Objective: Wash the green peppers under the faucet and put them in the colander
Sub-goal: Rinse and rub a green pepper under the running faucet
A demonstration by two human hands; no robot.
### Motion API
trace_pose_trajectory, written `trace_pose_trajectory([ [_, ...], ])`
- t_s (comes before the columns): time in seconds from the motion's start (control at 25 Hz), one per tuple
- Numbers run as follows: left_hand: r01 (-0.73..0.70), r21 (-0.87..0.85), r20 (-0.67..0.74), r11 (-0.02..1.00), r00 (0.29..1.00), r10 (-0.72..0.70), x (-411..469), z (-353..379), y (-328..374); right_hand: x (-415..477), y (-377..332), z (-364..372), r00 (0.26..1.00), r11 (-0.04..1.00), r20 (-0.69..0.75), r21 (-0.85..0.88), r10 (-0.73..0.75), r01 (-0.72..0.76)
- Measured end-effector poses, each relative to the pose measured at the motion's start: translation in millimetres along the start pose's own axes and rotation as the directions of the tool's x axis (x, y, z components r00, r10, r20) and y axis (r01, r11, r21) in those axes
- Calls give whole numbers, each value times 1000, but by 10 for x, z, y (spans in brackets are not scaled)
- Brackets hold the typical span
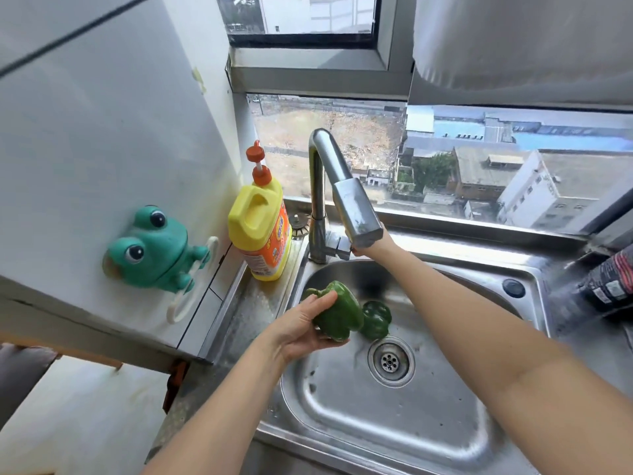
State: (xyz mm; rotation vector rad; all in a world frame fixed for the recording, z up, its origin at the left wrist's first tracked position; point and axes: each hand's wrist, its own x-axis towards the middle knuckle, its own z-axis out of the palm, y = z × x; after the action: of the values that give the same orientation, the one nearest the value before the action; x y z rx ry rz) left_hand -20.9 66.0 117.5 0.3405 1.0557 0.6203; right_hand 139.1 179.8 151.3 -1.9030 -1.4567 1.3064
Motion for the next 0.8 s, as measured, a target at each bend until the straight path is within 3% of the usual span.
trace_pose_trajectory([
  [0.2, -19, 86, 76, 996, 997, 12, -9, 2, 7, 96, 265, 14, 992, 947, 129, 319, -7, -34],
  [0.36, -17, 56, 145, 998, 989, 8, 26, 23, -16, 12, 272, -7, 986, 938, 160, 335, 36, -88],
  [0.48, 17, 22, 45, 1000, 999, -18, 3, 106, -68, -161, 402, 72, 971, 944, 196, 268, 140, -191],
  [0.56, 20, -39, -56, 999, 998, -22, 49, 171, -125, -464, 501, 219, 962, 915, 199, 320, 187, -244],
  [0.68, 56, -234, -128, 971, 988, -88, 99, 316, -193, -889, 607, 505, 996, 954, 85, 297, 11, -35],
  [0.8, 133, -331, -121, 934, 976, -182, 95, 453, -246, -1062, 725, 712, 950, 954, -212, 143, -231, 264],
])
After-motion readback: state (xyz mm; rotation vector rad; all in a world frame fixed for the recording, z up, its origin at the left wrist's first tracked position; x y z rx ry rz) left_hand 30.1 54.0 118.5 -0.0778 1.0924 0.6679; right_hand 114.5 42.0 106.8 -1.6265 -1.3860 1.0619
